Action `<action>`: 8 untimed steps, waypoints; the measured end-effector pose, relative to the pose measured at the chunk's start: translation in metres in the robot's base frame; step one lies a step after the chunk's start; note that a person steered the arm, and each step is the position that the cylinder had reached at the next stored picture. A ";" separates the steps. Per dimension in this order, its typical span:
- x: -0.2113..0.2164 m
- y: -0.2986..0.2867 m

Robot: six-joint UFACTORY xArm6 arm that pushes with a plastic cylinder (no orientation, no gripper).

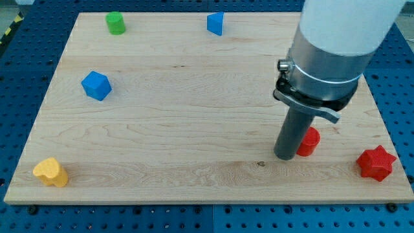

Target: Slide the red circle towards the bottom right

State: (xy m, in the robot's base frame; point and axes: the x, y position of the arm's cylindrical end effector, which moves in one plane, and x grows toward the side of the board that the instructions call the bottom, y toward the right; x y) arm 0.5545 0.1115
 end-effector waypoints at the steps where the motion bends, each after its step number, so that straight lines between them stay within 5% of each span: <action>1: 0.000 -0.003; 8: -0.031 0.067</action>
State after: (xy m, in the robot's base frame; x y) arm 0.5238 0.1790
